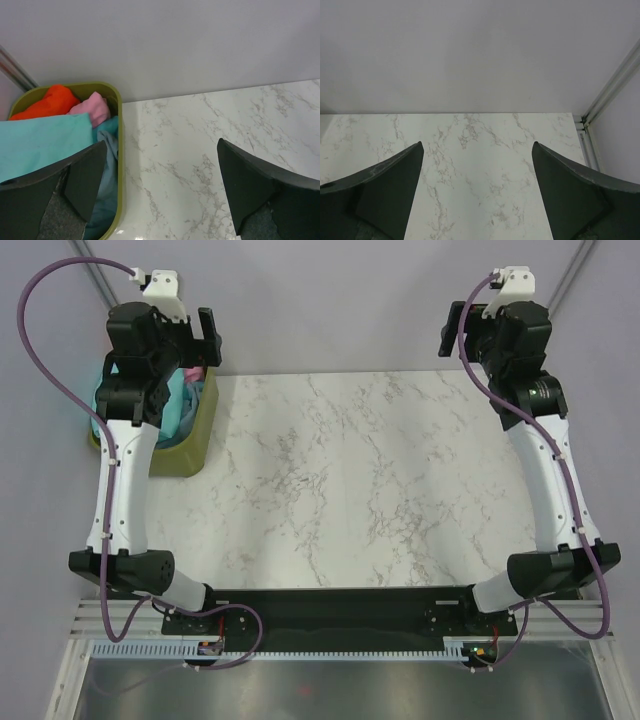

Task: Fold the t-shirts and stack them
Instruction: Grab the tshirt from the pile

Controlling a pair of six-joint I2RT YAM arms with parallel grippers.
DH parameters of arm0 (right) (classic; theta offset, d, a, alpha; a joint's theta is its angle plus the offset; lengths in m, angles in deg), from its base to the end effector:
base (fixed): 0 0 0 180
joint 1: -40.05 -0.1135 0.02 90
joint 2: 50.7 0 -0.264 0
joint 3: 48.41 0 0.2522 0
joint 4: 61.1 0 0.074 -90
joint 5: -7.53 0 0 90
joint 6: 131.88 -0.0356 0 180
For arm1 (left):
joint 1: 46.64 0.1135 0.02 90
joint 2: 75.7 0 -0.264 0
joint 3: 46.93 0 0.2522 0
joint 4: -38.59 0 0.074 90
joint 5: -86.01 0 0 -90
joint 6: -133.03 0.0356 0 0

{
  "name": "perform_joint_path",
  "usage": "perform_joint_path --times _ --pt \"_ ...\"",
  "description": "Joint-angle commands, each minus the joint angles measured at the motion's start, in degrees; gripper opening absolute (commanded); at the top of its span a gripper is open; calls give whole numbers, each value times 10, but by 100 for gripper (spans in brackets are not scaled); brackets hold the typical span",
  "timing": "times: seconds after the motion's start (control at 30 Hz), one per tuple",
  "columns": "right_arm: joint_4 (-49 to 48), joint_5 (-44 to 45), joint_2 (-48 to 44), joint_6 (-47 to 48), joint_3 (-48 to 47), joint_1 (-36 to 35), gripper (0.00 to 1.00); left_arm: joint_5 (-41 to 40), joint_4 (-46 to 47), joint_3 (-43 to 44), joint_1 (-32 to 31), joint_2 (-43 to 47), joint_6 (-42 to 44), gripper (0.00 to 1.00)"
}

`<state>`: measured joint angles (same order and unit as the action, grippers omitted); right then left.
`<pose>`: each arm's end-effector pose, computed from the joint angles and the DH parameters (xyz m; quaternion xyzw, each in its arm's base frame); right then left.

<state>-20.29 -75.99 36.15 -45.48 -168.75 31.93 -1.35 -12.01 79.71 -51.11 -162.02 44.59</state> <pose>0.3216 0.0418 0.5023 0.0077 0.7505 0.0251 0.6604 0.3021 -0.0253 0.5206 0.0551 0.7656 -0.0339 0.6401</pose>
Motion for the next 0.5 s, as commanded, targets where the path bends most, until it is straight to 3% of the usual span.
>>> perform_joint_path --times 0.0,0.13,0.27,0.47 --pt "-15 9 -31 10 21 -3 98 -81 32 -7 5 -5 23 99" --pt "-13 -102 -36 103 64 -3 98 -110 29 -7 37 -30 63 99" --pt "-19 -122 -4 74 73 -2 98 -57 35 -32 131 -48 63 99" --pt "-33 -133 123 38 7 -3 98 -29 7 -2 182 -118 75 88"
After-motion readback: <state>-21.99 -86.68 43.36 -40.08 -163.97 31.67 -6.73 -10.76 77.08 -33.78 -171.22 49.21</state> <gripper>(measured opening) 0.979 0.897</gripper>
